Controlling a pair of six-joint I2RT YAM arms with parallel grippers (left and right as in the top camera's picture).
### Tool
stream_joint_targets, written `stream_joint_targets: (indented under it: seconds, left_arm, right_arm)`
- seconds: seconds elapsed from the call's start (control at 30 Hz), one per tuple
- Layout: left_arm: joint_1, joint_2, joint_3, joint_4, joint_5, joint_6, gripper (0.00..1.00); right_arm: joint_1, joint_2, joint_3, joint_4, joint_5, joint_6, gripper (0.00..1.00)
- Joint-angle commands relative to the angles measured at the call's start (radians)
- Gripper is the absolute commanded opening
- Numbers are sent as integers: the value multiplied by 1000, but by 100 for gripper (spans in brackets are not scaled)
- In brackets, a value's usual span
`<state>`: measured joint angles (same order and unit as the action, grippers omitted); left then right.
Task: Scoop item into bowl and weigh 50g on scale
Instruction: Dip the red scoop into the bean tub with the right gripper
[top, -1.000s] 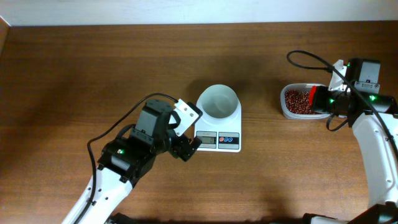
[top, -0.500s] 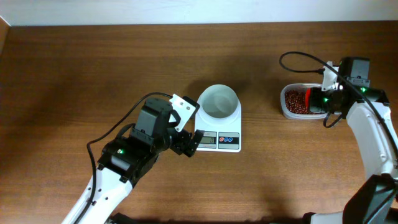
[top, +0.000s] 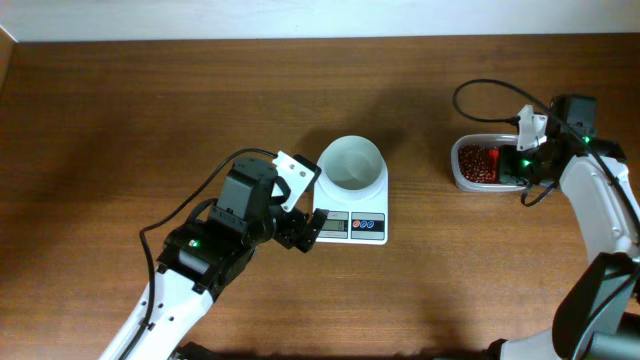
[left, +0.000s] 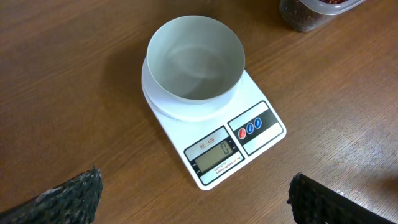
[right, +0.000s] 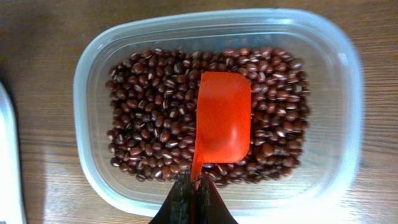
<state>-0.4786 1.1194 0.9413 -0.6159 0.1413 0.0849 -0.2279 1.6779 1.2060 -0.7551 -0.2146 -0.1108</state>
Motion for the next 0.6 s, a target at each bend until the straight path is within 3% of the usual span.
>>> stream_joint_targets:
  seconds: [0.0,0.37,0.57]
  left_arm:
    - [-5,-1,-6,2,-4,-9,99]
    - [-5,-1,-6,2,-4,-9,99]
    - [-5,-1,-6,2,-4,-9,99]
  right_arm:
    - [-3,34,10,-12,-101,-5,4]
    - [-5,87,10,12,-223,-5,4]
    - [-98,93,10,8,-319,-5,4]
